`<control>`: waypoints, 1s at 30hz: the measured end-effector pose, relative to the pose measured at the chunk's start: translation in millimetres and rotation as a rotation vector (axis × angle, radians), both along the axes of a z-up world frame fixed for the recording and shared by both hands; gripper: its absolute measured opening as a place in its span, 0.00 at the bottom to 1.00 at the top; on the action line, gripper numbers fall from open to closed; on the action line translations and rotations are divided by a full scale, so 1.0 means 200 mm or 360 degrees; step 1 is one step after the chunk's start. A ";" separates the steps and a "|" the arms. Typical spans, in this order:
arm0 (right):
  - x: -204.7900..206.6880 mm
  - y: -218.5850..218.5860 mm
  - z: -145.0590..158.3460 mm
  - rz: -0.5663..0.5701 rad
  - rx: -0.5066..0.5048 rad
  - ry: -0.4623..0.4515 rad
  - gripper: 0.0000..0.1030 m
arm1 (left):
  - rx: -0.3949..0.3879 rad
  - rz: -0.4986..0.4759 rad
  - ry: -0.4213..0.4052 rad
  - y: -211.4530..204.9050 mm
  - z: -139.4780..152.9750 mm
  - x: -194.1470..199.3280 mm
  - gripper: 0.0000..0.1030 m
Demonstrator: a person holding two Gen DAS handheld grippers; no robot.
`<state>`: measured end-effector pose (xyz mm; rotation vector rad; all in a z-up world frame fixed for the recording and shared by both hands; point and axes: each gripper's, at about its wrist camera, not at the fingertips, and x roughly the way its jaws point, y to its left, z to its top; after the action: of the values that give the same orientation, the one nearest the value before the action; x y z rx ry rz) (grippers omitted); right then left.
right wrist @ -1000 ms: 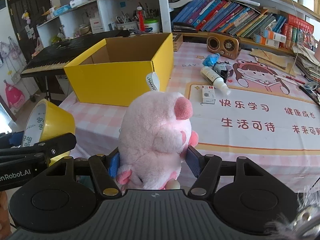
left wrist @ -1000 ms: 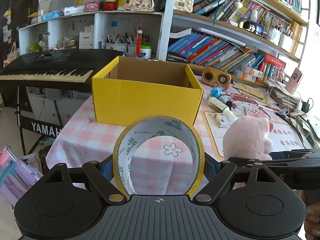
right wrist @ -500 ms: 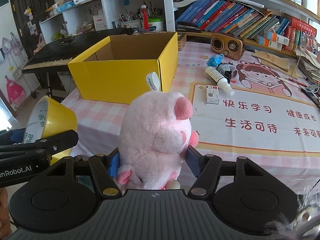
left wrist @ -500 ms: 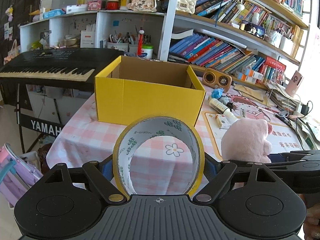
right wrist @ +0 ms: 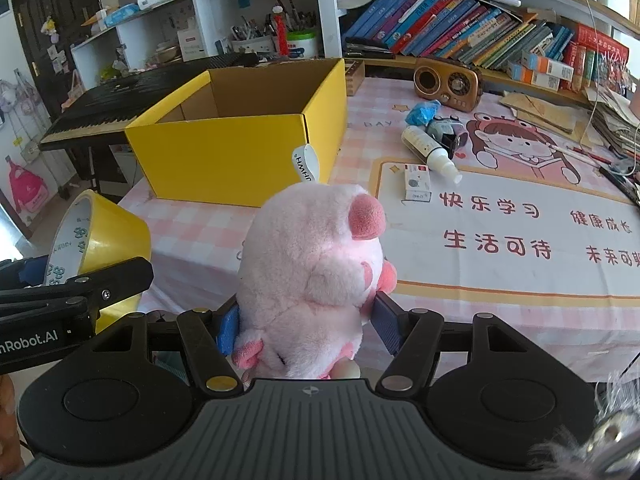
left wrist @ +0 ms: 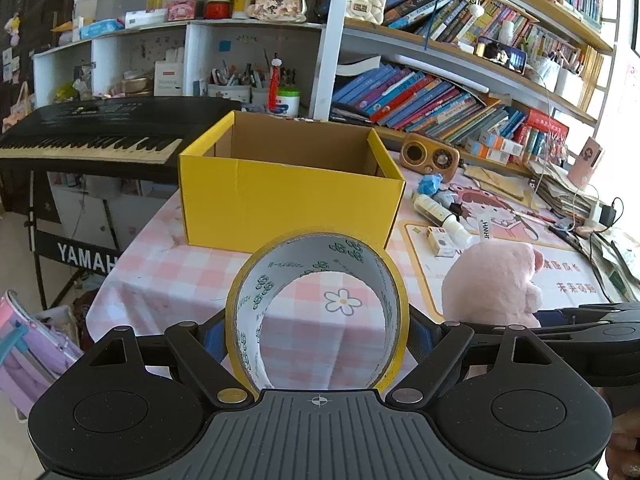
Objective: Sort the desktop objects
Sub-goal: 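Lift the tape roll with the left tool while the right tool lifts the pig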
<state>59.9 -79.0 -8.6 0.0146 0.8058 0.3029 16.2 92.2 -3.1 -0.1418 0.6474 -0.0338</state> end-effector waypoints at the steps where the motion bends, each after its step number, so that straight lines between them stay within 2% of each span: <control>1: 0.00 0.00 0.00 -0.0001 0.0002 0.0004 0.61 | -0.0002 -0.0003 0.0004 0.00 0.00 0.00 0.82; 12: 0.05 -0.05 -0.02 -0.0008 0.0001 0.0022 0.61 | -0.0004 -0.0057 0.0033 -0.04 -0.02 0.07 0.82; 21: 0.11 -0.06 -0.01 0.0027 -0.0012 -0.0002 0.61 | -0.0010 -0.0024 0.0041 -0.06 -0.02 0.12 0.82; 30: 0.26 -0.06 0.11 0.0104 0.0001 -0.0142 0.61 | 0.0005 0.0027 -0.0096 -0.03 0.12 0.23 0.82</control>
<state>111.9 -91.6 14.0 -0.0243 0.7182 0.3631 62.9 86.6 21.1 -0.1428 0.5857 -0.0209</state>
